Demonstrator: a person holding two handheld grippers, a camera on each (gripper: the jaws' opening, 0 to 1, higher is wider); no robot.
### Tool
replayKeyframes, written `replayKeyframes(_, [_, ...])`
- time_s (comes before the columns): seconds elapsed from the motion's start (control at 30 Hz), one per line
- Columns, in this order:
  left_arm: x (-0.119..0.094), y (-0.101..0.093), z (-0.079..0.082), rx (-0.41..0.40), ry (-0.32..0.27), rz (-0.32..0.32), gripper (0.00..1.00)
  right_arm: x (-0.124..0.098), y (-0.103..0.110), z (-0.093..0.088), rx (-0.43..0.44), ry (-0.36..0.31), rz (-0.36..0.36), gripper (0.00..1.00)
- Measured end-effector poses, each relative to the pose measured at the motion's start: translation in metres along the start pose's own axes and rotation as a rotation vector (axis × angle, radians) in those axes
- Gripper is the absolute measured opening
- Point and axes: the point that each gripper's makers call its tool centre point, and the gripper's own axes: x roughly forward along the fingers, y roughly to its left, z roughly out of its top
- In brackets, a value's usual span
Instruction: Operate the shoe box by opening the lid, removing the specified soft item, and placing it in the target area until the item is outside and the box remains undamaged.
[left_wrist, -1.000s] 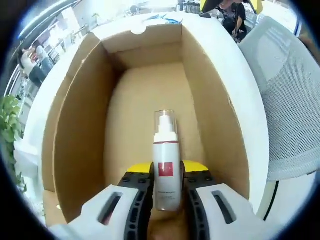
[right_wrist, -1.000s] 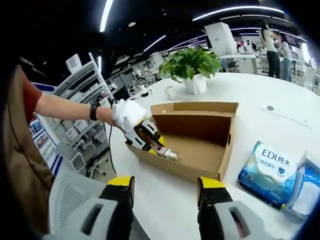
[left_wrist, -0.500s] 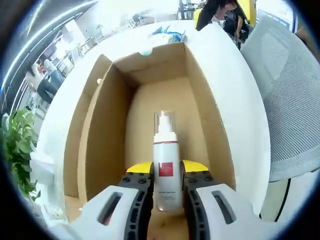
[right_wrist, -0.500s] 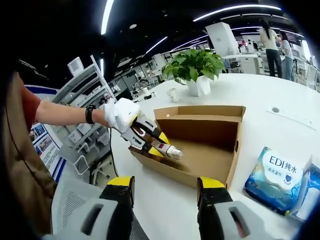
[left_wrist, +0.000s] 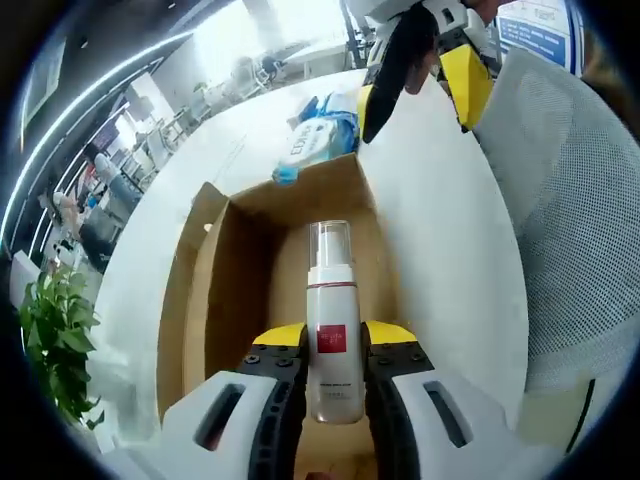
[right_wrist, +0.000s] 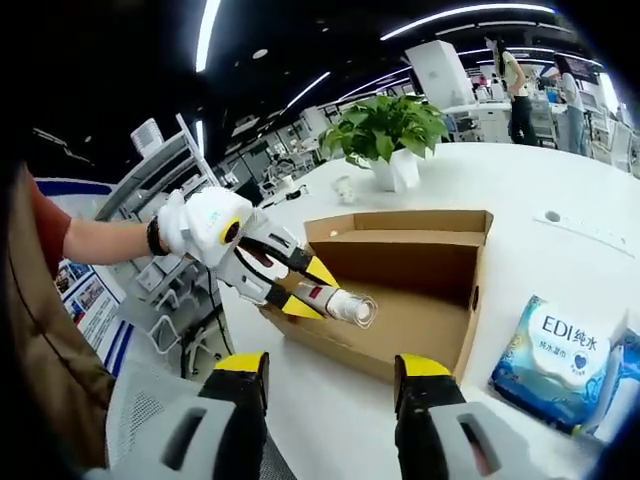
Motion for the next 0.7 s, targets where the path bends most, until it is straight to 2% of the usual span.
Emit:
replayKeyframes(0.1, [0.003, 0.001, 0.005, 0.015, -0.016, 0.001, 0.20, -0.001, -0.005, 0.003, 0.012, 0.002, -0.007, 0.48])
replayKeyframes(0.3, [-0.003, -0.003, 0.029, 0.032, -0.064, 0.015, 0.20, -0.006, -0.011, 0.009, 0.051, -0.008, -0.008, 0.48])
replayKeyframes(0.7, [-0.009, -0.011, 0.068, 0.093, -0.126, 0.029, 0.20, -0.007, -0.010, 0.016, 0.134, -0.033, 0.033, 0.48])
